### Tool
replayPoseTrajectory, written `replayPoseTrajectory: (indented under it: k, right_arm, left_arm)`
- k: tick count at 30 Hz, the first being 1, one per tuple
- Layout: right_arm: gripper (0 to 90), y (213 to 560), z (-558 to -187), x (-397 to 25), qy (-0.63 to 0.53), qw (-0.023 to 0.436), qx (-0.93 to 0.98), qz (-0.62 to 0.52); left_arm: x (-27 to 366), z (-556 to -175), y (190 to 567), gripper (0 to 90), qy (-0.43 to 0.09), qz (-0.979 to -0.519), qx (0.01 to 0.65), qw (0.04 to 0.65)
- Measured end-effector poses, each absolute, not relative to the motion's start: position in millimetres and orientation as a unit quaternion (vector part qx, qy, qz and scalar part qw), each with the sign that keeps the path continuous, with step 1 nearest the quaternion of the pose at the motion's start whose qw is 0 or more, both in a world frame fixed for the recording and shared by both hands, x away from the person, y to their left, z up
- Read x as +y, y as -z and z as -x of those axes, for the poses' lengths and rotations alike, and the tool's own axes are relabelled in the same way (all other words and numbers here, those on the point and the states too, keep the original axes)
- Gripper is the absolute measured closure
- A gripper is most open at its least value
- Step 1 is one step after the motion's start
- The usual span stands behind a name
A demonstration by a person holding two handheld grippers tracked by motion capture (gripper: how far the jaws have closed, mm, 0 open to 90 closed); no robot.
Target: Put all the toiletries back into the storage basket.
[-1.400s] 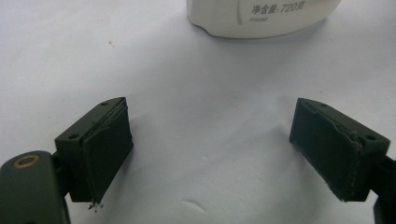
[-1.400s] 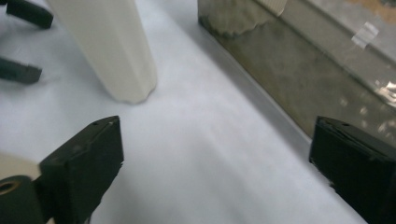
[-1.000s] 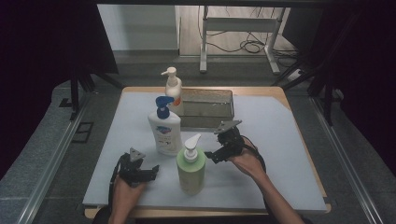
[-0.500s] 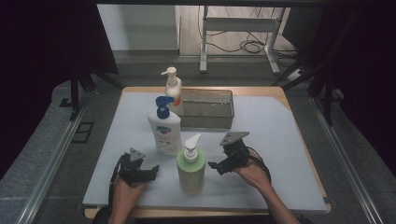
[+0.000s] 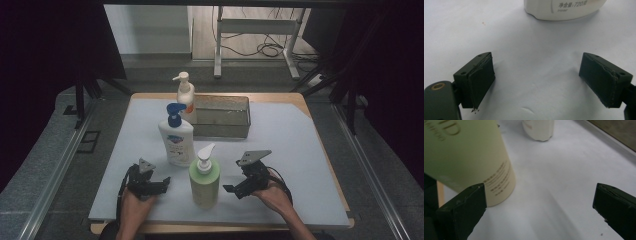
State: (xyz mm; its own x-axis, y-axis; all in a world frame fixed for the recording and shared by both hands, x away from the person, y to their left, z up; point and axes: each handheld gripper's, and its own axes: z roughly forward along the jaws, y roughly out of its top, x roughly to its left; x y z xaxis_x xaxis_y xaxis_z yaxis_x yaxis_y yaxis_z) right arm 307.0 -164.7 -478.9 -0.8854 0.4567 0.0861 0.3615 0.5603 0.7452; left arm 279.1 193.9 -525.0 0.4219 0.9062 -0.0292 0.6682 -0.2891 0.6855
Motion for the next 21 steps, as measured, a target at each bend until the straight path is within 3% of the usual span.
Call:
replayPoseTrajectory:
  k: [21]
  right_arm:
    - [0.0,461.8,-277.9,-132.1,-0.420,0.046,0.889,-0.176]
  left_arm:
    - [194.0,-279.1,525.0,12.3,-0.187,-0.781,0.504,0.318]
